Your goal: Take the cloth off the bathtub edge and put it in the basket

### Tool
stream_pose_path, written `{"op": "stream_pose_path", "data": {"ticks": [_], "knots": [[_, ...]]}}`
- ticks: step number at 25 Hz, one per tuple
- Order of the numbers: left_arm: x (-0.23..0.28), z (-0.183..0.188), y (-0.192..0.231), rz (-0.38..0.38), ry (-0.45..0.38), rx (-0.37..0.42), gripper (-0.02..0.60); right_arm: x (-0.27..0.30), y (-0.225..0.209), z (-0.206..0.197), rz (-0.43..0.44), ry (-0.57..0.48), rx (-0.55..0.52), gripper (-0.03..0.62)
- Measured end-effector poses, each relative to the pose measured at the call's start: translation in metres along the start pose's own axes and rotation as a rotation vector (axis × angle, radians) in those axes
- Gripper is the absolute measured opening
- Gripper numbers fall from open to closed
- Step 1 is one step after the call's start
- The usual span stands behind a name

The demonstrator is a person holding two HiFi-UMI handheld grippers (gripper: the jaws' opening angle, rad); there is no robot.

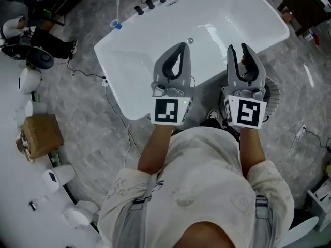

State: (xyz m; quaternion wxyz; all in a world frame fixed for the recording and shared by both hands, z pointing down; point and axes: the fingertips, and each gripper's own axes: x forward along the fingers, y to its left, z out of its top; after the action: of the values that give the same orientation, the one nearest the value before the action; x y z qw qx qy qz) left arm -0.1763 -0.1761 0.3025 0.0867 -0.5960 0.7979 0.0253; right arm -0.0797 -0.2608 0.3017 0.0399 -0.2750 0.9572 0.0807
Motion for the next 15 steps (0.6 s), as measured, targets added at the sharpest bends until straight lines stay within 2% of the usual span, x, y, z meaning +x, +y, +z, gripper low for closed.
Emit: {"op": "stream_pose_path", "data": {"ticks": [8, 12, 15], "knots": [[-0.100, 0.014, 0.131, 0.316, 0.019, 0.077, -0.002, 0.047, 0.156, 0.024, 0.321, -0.055, 0.050, 0.089], [-0.156, 0.018, 0.167, 0.452, 0.025, 0.081, -0.002, 0.045, 0.221, 0.028, 0.439, -0.066, 0.038, 0.048], [-0.194, 0.020, 0.185, 0.513, 0.038, 0.078, -0.002, 0.040, 0.256, 0.032, 0.490, -0.064, 0.078, 0.010]]}}
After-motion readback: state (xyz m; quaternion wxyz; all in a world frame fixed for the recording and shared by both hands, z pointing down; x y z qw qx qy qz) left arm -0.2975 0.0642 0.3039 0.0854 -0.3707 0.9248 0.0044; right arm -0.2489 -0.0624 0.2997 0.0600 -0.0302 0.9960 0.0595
